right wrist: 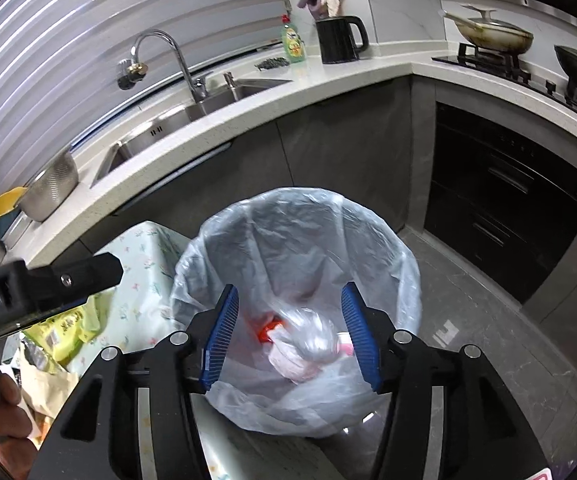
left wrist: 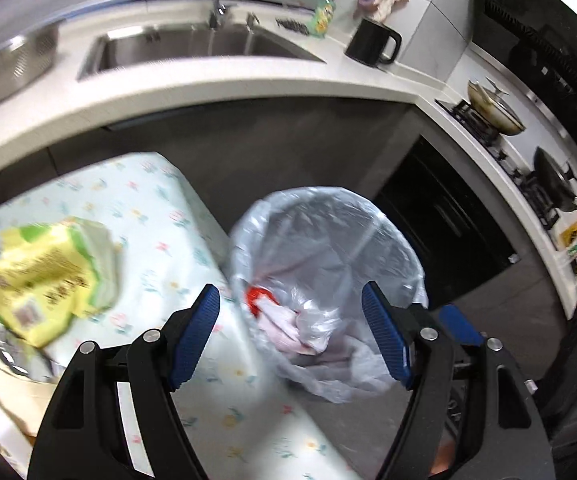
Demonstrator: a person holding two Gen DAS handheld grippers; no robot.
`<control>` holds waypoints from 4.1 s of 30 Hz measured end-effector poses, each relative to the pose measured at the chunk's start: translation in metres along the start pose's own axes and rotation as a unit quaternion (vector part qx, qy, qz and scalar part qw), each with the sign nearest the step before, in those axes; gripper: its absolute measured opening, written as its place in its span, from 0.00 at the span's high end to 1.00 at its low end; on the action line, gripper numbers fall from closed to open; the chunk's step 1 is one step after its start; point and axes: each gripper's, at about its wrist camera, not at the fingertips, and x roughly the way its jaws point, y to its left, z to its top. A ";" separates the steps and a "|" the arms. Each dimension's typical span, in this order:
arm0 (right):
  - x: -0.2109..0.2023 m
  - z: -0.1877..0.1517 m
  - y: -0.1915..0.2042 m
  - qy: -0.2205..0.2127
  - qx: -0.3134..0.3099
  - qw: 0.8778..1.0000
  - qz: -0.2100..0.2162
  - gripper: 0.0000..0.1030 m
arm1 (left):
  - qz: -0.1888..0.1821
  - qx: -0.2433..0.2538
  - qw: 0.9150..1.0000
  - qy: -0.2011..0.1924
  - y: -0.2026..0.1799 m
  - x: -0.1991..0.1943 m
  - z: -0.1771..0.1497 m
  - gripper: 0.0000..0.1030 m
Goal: Collect trash
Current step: 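Carry the white cloth and plastic wrap over the bin and release them, then grasp the white sponge block with the right gripper while the left grasps the blue-white wrapper, then carry the sponge block and blue-white wrapper toward the bin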
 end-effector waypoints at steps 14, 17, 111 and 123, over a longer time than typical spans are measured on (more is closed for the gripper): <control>-0.043 -0.008 0.029 -0.007 -0.019 1.000 0.022 0.46 | 0.061 -0.007 0.996 -0.060 0.025 -0.057 -0.012 0.32; -0.057 -0.014 0.042 -0.010 -0.030 0.999 0.030 0.43 | 0.074 -0.014 0.995 -0.068 0.032 -0.071 -0.019 0.32; -0.093 -0.123 0.275 0.049 -0.164 0.967 0.190 0.60 | 0.241 -0.182 0.947 -0.106 0.264 -0.230 -0.185 0.45; -0.125 -0.098 0.205 0.011 -0.122 0.978 0.171 0.60 | 0.203 -0.119 0.963 -0.135 0.181 -0.237 -0.158 0.45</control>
